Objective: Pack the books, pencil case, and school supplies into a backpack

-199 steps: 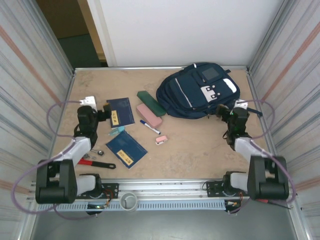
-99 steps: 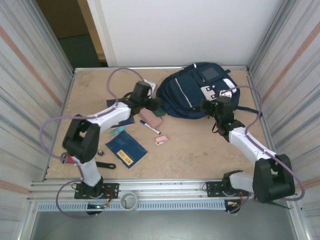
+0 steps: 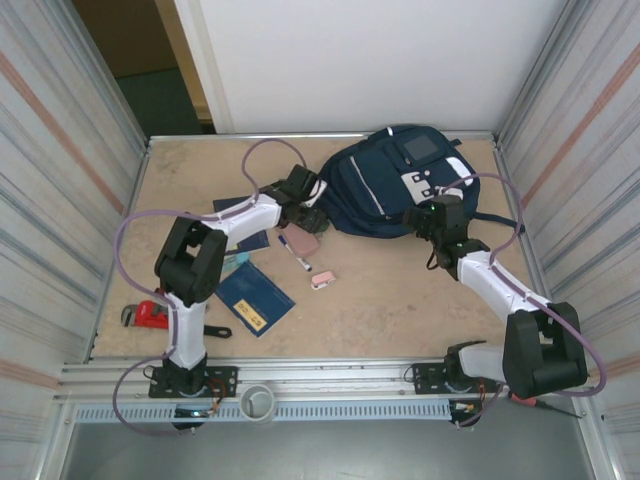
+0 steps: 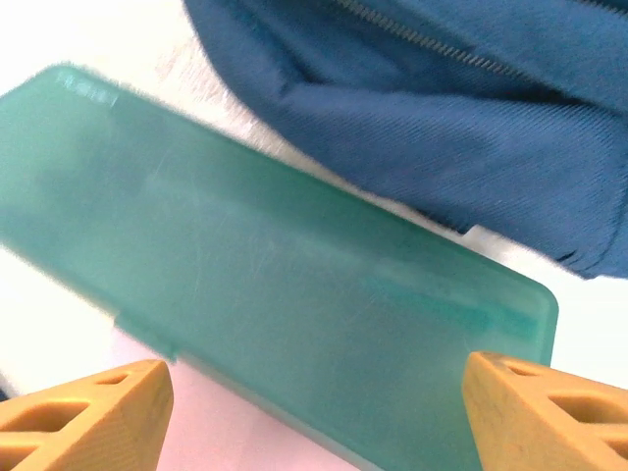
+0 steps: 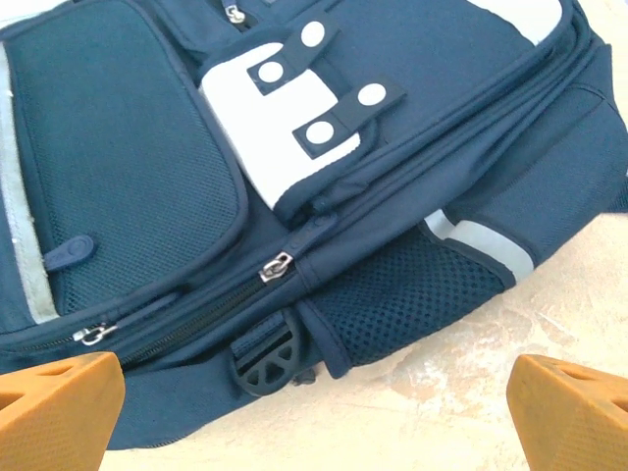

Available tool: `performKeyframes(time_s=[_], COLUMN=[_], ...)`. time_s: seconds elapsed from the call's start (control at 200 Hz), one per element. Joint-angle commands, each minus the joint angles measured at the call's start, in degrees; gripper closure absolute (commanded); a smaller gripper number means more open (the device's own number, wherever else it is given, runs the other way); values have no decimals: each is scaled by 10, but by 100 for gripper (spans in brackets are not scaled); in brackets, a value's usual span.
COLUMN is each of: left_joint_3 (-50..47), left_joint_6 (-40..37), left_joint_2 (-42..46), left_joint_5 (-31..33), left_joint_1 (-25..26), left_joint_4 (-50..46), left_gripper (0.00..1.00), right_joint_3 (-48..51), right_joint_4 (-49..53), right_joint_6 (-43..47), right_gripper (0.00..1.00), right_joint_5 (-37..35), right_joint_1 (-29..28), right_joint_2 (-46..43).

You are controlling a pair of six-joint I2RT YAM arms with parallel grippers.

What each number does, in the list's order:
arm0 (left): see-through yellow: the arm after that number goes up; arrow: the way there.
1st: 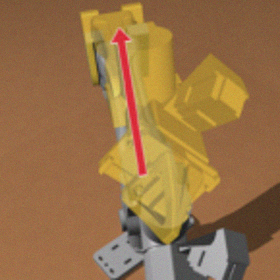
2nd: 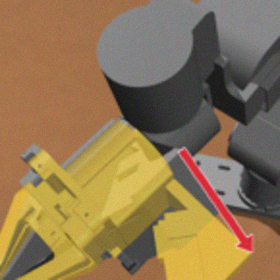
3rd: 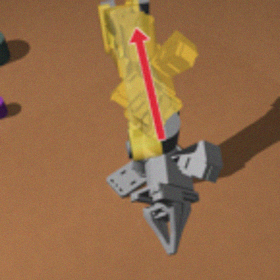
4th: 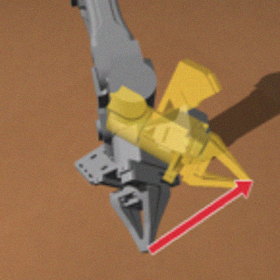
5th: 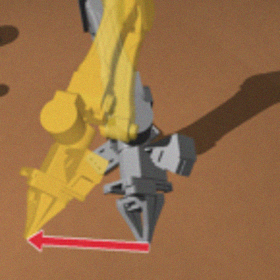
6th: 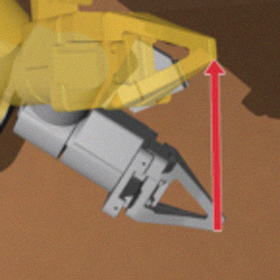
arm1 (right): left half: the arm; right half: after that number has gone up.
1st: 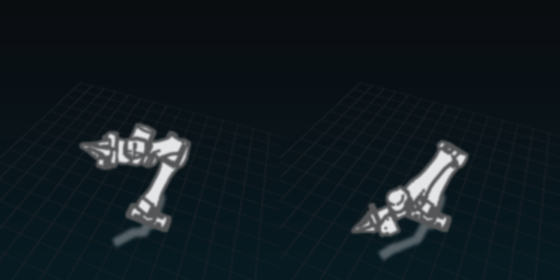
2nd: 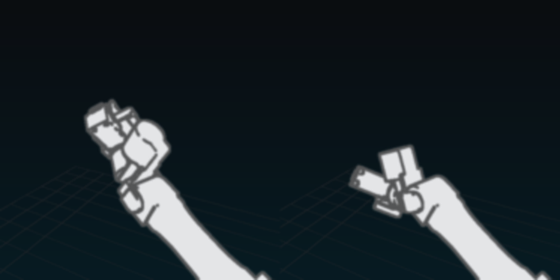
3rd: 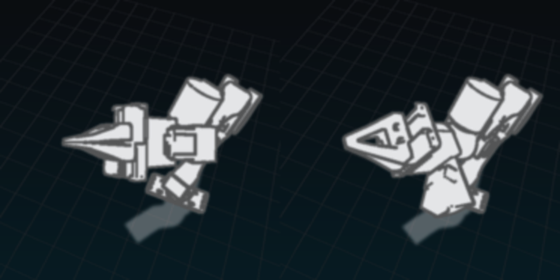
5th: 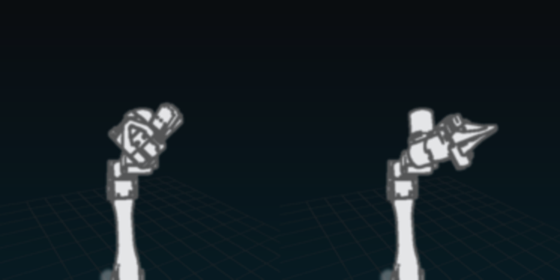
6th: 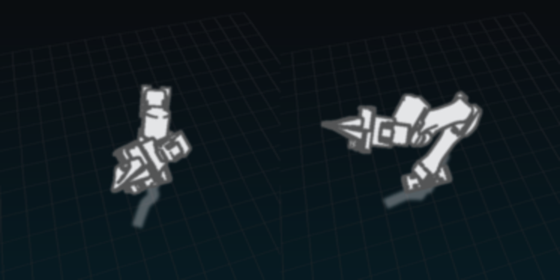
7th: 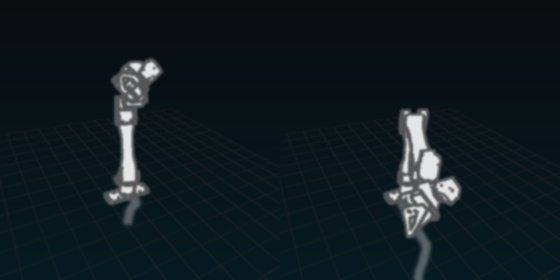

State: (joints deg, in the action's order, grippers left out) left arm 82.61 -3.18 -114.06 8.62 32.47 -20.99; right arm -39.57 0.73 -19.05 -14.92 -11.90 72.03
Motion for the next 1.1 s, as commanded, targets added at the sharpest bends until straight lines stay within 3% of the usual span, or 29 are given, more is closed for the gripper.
performKeyframes(time_s=[0.0,0.13,0.301,0.456,0.611,0.721,0.907,1.097], left_joint_3=[-53,-96,-105,-113,-138,-139,-120,-174], left_joint_6=[1,15,40,88,115,135,140,131], left_joint_2=[28,65,109,142,164,152,121,156], left_joint_5=[12,0,-44,-86,-103,-129,-133,-152], left_joint_1=[-41,-61,-58,-31,14,31,59,77], left_joint_4=[-66,-64,-48,4,74,101,91,128], left_gripper=[24,25,25,23,22,22,23,24], right_joint_3=[-23,-42,-71,-81,-93,-107,-121,-64], right_joint_4=[28,51,73,65,44,0,-58,-86], right_joint_6=[-3,-1,-71,-152,-220,-245,-277,-307], right_gripper=[1,1,1,0,7,23,71,85], right_joint_5=[14,38,138,226,282,345,437,487], right_joint_1=[6,19,82,157,196,202,213,208], right_joint_2=[10,21,66,108,161,216,264,181])
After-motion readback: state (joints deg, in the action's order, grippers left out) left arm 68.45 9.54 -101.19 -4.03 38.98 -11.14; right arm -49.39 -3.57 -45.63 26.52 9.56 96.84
